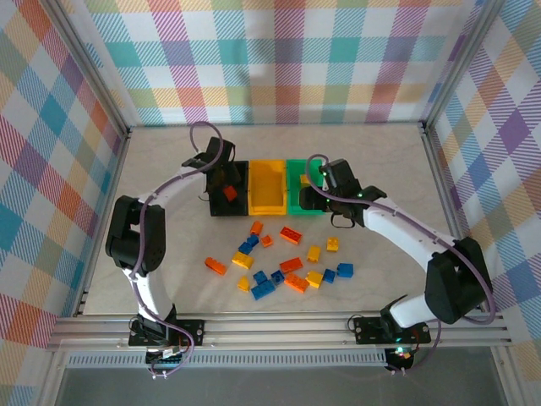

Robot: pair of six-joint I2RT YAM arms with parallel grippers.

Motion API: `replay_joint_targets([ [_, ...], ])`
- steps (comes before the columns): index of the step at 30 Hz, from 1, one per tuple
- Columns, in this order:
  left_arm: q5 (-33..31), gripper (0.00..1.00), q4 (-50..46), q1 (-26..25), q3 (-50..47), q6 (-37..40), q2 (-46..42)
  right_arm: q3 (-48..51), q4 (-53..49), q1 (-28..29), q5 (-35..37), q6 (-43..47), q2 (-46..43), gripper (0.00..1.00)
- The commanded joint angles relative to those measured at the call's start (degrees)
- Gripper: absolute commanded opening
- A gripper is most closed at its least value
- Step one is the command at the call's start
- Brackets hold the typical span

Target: Sort the legos into containers by color

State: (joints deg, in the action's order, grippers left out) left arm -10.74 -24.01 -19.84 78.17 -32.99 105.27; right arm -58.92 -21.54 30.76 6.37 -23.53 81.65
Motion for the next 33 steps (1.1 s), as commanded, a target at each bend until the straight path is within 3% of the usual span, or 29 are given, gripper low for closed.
replay_joint_targets([
  [1,2.24,0.74,-0.81,0.32,0.86,-0.22,-3.00,1.30,-2.56,0.17,-1.67,-1.37,-1.97,0.79],
  [3,3.73,0.82,-0.37,0.07,0.06,-0.49,-5.55,1.52,-4.30,0.18,-1.17,-1.93,-2.65,0.79],
  [5,5.43,0.98,0.39,-0.68,-1.50,-0.84,-9.27,2.48,-6.31,0.17,-0.36,-3.45,-3.85,0.80],
  [6,6.16,1.00,0.92,-1.21,-2.57,-1.04,-11.04,3.21,-7.05,0.18,-0.22,-4.34,-4.54,0.79],
  [13,9.35,1.00,7.01,-6.97,-17.41,-4.43,-26.32,8.13,-18.36,0.17,2.12,-11.22,-11.18,0.80],
  [21,13.08,1.00,14.59,-8.62,-37.42,-11.09,-38.53,12.24,-29.11,0.22,-2.50,-16.34,-13.99,0.80],
  [33,12.83,1.00,15.46,-8.51,-42.91,-11.05,-41.53,15.76,-29.34,0.17,-5.08,-18.00,-6.09,0.75],
])
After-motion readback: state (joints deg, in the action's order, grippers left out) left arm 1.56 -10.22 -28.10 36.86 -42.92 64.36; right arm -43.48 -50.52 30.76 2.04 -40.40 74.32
